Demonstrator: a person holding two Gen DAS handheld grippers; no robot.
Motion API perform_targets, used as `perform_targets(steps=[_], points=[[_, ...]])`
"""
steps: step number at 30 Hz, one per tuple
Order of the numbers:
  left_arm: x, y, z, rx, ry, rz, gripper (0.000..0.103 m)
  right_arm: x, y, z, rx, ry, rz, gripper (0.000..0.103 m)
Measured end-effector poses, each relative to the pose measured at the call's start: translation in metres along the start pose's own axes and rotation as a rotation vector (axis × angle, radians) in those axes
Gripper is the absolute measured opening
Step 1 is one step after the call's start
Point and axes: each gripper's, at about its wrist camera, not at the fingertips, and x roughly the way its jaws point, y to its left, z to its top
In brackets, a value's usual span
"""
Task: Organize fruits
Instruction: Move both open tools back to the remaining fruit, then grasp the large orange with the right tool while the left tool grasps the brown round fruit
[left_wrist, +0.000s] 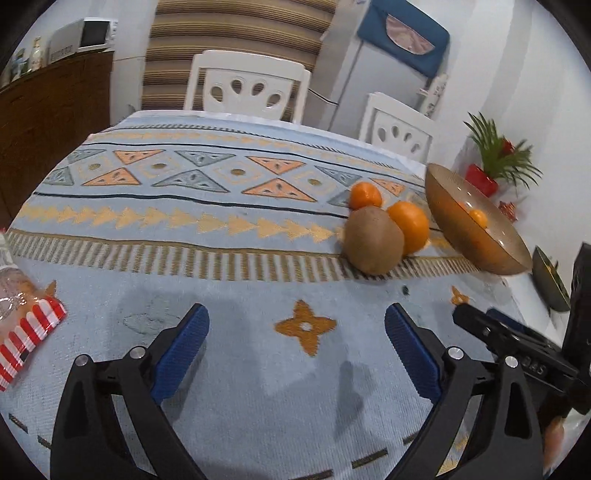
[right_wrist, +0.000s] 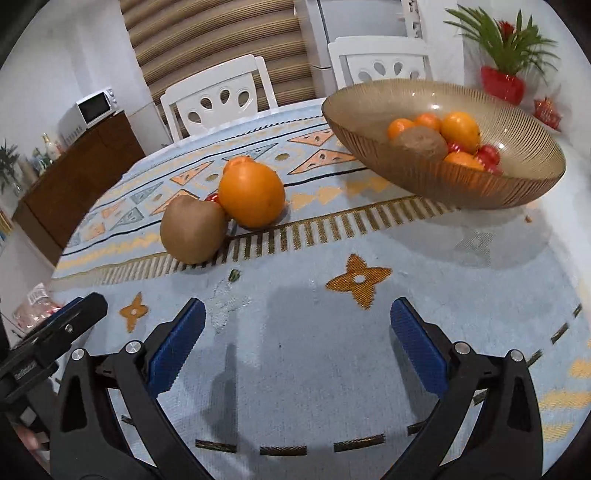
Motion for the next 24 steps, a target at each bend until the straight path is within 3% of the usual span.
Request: perform_targets(steps=[7,14,19,24], points=[[-0.005,-0.013,-0.003,0.073,-0.029,0.028,0.097,0.003,-0.004,0.000,-0.004,0.012,0.005,0.100],[-0.005,-0.016,-0.002,0.090,-0.030,0.037,0.097,0.005,-0.007,0.001,0.013,0.030,0.036,0.092],[-0.005,-0.032,0.013,0.152,0.057,0.072,0.097,0.006,-0.015,0.014,0.045,0.087,0.066,0.092],[-0.004,-0.053,0.039,0.219,0.102,0.079,0.098,-0.004,-0.015,0.043,0.044,0.077,0.112,0.092]])
